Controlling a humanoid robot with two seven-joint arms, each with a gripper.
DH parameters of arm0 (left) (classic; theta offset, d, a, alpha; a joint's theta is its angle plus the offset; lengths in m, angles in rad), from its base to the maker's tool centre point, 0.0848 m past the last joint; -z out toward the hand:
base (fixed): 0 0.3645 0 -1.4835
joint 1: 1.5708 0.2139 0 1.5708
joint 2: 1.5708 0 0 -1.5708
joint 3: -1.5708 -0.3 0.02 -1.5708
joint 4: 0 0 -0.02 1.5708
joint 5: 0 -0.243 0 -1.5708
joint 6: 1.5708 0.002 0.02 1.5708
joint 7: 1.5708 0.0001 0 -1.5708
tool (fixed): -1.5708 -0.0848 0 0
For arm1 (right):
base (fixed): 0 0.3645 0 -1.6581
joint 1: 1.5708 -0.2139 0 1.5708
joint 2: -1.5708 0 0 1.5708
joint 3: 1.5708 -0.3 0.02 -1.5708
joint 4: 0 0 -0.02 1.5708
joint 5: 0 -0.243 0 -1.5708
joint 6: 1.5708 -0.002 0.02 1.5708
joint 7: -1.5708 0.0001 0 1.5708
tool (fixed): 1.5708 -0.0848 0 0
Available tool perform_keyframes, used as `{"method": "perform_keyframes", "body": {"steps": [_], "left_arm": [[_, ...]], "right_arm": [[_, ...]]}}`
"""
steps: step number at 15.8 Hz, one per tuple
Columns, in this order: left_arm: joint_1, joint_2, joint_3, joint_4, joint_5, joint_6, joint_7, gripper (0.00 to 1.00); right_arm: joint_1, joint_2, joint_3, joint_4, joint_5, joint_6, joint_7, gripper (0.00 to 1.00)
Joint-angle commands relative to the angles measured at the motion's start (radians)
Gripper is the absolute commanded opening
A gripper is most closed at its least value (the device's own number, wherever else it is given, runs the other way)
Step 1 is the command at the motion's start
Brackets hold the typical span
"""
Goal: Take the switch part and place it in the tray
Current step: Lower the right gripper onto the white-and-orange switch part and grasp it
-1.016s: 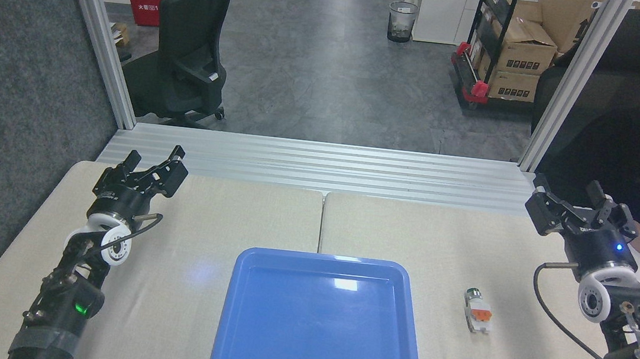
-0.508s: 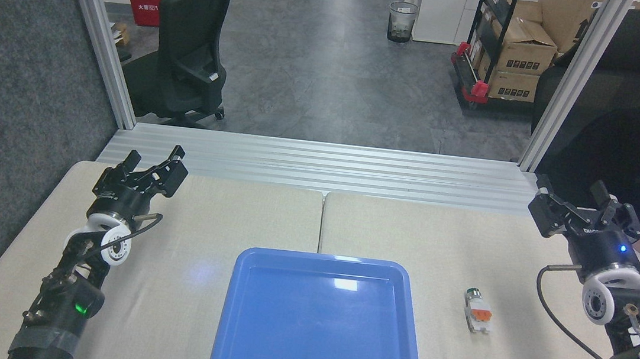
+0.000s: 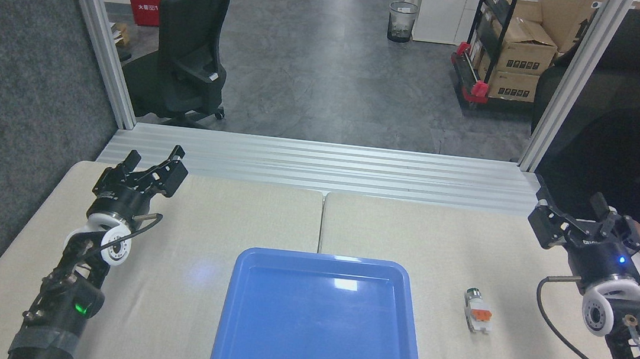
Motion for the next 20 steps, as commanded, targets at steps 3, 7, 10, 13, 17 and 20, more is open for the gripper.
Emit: {"method": "perform_keyframes", "body": {"steps": [3, 7, 10, 13, 17, 20], "left_arm": [[0.0, 0.0, -0.023, 0.0, 0.0, 0.0, 0.0, 1.0], [0.0, 0.0, -0.023, 0.0, 0.0, 0.001, 0.0, 1.0], [0.0, 0.0, -0.023, 0.0, 0.0, 0.0, 0.0, 1.0], [0.0, 0.0, -0.023, 0.0, -0.001, 0.0, 0.0, 1.0], [0.0, 0.0, -0.023, 0.0, 0.0, 0.0, 0.0, 1.0], [0.0, 0.0, -0.023, 0.0, 0.0, 0.0, 0.0, 1.0]], "right_arm": [[0.151, 0.091, 0.112, 0.01, 0.01, 0.025, 0.001, 0.98], [0.212, 0.156, 0.235, 0.072, 0.051, 0.149, -0.006, 0.98], [0.205, 0.177, 0.246, 0.219, 0.051, 0.15, -0.019, 0.98], [0.203, 0.189, 0.249, 0.266, 0.038, 0.144, -0.025, 0.98], [0.199, 0.219, 0.202, 0.264, 0.027, 0.082, -0.161, 0.78], [0.2, 0.217, 0.189, 0.264, -0.007, 0.04, -0.146, 0.26]]}}
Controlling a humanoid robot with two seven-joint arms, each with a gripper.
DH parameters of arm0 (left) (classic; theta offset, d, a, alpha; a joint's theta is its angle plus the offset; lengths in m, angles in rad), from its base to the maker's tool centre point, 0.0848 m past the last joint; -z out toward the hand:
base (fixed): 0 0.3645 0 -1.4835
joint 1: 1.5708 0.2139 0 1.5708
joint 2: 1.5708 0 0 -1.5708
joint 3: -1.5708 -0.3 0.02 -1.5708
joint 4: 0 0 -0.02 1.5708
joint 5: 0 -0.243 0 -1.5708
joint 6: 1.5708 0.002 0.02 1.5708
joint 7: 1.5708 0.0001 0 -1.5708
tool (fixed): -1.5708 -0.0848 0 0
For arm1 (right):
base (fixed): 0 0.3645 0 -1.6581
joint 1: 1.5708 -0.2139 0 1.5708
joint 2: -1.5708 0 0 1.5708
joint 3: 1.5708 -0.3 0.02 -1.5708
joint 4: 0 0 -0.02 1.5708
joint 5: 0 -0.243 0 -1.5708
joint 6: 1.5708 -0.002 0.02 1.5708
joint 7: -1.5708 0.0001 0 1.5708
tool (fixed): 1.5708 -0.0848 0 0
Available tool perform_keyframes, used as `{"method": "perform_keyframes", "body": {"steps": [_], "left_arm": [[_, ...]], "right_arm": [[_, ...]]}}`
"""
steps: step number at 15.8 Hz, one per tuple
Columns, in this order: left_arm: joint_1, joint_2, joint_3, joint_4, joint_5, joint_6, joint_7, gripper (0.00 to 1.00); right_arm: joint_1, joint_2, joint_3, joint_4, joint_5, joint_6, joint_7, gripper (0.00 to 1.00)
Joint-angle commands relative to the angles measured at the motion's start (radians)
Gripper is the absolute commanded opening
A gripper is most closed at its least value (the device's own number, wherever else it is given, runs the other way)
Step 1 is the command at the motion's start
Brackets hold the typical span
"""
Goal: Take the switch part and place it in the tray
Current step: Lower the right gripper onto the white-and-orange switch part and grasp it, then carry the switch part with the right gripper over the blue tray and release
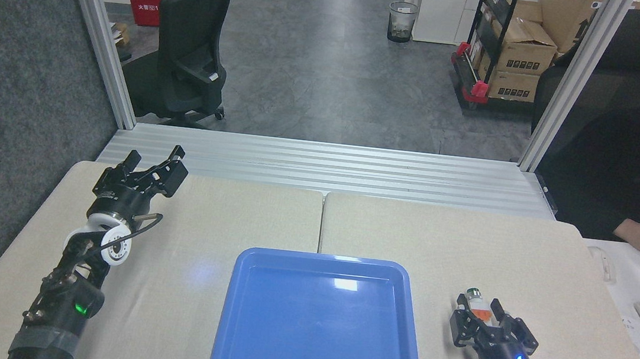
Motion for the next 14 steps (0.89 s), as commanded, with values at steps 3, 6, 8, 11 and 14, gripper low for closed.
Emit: {"method": "perform_keyframes", "body": {"steps": [3, 6, 8, 11, 14], "left_arm": [[0.0, 0.0, -0.023, 0.0, 0.0, 0.0, 0.0, 1.0], [-0.001, 0.0, -0.025, 0.0, 0.0, 0.0, 0.0, 1.0], [0.0, 0.0, -0.023, 0.0, 0.0, 0.0, 0.0, 1.0], [0.0, 0.0, -0.023, 0.0, 0.0, 0.0, 0.0, 1.0], [0.0, 0.0, -0.023, 0.0, 0.0, 0.0, 0.0, 1.0]], "right_arm": [[0.012, 0.033, 0.035, 0.072, -0.017, -0.044, 0.088, 0.26], [0.005, 0.042, 0.023, 0.072, -0.034, -0.033, 0.097, 0.08], [0.0, 0.071, -0.085, -0.007, -0.077, -0.038, 0.091, 0.02], [-0.028, 0.134, -0.164, -0.26, -0.094, -0.042, 0.103, 0.0], [-0.013, 0.188, -0.088, -0.486, -0.091, -0.064, 0.116, 0.0]]}}
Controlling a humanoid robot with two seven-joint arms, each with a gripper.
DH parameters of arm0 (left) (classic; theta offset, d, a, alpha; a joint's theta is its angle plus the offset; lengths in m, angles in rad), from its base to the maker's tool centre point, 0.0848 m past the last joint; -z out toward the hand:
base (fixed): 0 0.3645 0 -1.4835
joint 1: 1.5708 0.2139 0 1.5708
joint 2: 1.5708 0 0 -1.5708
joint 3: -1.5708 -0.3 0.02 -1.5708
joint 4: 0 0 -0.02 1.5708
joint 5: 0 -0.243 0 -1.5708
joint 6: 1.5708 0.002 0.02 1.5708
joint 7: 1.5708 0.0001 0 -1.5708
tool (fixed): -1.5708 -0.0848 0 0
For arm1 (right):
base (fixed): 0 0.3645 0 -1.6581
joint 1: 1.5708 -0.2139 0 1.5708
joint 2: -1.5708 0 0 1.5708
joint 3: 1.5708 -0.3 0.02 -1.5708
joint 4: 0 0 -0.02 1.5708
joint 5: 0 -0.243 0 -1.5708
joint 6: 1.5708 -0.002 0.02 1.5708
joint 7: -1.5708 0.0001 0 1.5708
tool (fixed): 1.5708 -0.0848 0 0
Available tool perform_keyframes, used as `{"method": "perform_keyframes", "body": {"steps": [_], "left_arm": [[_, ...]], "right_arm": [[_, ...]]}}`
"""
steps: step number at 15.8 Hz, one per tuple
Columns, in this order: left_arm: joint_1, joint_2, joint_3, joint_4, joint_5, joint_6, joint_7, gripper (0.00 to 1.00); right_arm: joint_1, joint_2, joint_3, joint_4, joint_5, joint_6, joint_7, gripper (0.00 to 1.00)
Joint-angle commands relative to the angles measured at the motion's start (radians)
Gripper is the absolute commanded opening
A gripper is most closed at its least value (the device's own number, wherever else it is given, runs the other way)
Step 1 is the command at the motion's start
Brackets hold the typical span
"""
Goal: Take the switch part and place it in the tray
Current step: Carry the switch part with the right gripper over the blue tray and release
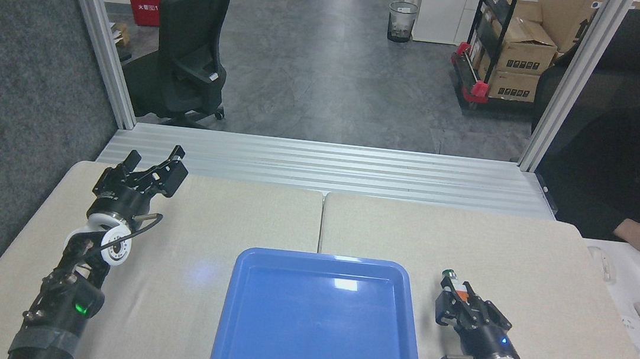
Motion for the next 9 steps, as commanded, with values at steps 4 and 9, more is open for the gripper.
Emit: {"method": "perform_keyframes", "body": {"steps": [4, 9], "left_arm": [[0.0, 0.0, -0.023, 0.0, 0.0, 0.0, 0.0, 1.0], [0.0, 0.0, -0.023, 0.0, 0.0, 0.0, 0.0, 1.0]], "right_arm": [[0.059, 0.108, 0.188, -0.462, 0.074, -0.024, 0.018, 0.0], [0.111, 0.118, 0.396, -0.383, 0.213, 0.2, 0.186, 0.0]]}}
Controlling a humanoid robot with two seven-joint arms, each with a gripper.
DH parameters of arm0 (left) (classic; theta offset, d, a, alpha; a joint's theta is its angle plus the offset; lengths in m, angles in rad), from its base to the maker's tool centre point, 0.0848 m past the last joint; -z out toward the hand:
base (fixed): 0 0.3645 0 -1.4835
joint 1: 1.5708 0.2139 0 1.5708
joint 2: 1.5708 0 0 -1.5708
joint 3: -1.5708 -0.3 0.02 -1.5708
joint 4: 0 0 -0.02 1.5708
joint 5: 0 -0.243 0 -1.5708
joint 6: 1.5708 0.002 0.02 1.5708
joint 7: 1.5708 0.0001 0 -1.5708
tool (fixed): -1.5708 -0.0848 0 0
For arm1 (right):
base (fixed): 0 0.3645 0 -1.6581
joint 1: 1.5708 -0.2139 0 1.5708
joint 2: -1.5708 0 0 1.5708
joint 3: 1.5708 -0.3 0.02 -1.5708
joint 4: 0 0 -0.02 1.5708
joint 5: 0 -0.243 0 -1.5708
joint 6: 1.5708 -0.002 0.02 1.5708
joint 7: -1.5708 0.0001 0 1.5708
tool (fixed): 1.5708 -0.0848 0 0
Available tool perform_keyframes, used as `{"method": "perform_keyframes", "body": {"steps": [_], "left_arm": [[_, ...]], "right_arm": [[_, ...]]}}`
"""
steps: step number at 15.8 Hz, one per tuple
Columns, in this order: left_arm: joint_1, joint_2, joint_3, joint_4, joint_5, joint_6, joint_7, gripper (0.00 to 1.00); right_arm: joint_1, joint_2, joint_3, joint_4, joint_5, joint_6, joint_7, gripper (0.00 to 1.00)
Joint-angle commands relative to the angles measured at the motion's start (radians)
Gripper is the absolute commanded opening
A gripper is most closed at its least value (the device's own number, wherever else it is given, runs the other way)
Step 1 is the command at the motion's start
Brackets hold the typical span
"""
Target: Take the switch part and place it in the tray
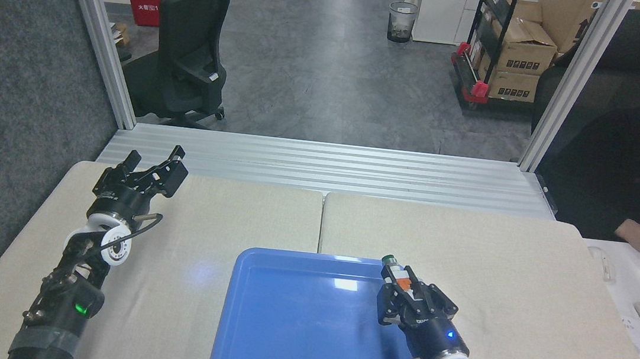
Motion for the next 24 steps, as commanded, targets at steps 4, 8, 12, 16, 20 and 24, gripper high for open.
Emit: {"method": "perform_keyframes", "body": {"steps": [4, 8, 12, 16, 20, 24], "left_arm": [[0.0, 0.0, -0.023, 0.0, 0.0, 0.0, 0.0, 1.0], [0.0, 0.0, -0.023, 0.0, 0.0, 0.0, 0.0, 1.0], [0.0, 0.0, -0.023, 0.0, 0.0, 0.0, 0.0, 1.0], [0.0, 0.0, -0.023, 0.0, 0.0, 0.0, 0.0, 1.0], [0.0, 0.0, -0.023, 0.0, 0.0, 0.0, 0.0, 1.0], [0.0, 0.0, -0.023, 0.0, 0.0, 0.0, 0.0, 1.0]], "right_arm": [[0.031, 0.047, 0.295, -0.027, 0.091, 0.143, 0.067, 0.0], [0.014, 0.108, 0.295, 0.025, 0.09, 0.148, 0.069, 0.0], [0.008, 0.111, 0.298, 0.076, 0.093, 0.189, 0.096, 0.67], [-0.098, 0.206, 0.078, 0.073, 0.071, 0.186, 0.006, 1.0], [-0.334, 0.121, -0.116, 0.091, 0.07, 0.176, 0.0, 1.0], [-0.348, -0.13, -0.133, 0.238, 0.073, 0.094, -0.069, 1.0]]}}
